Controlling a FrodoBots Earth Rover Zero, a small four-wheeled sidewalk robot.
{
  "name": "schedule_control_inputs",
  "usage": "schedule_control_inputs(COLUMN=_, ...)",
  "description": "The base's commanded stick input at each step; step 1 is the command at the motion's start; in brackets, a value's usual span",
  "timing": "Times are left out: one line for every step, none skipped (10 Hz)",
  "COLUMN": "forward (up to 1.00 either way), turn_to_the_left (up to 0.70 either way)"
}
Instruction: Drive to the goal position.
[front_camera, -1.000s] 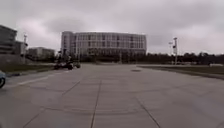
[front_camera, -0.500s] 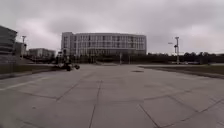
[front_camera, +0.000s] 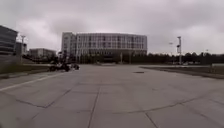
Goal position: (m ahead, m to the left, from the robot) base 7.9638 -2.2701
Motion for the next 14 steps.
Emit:
schedule_control_inputs(forward=0.70, turn_to_the_left=0.03)
schedule_control_inputs(forward=0.70, turn_to_the_left=0.03)
schedule_control_inputs(forward=0.70, turn_to_the_left=0.03)
schedule_control_inputs(forward=0.70, turn_to_the_left=0.03)
schedule_control_inputs(forward=0.70, turn_to_the_left=0.03)
schedule_control_inputs(forward=0.70, turn_to_the_left=0.03)
schedule_control_inputs(forward=0.70, turn_to_the_left=0.03)
schedule_control_inputs(forward=0.70, turn_to_the_left=0.04)
schedule_control_inputs(forward=0.70, turn_to_the_left=0.38)
schedule_control_inputs(forward=0.70, turn_to_the_left=0.38)
schedule_control_inputs(forward=0.70, turn_to_the_left=0.38)
schedule_control_inputs(forward=0.70, turn_to_the_left=0.38)
schedule_control_inputs(forward=0.70, turn_to_the_left=0.38)
schedule_control_inputs(forward=0.70, turn_to_the_left=0.38)
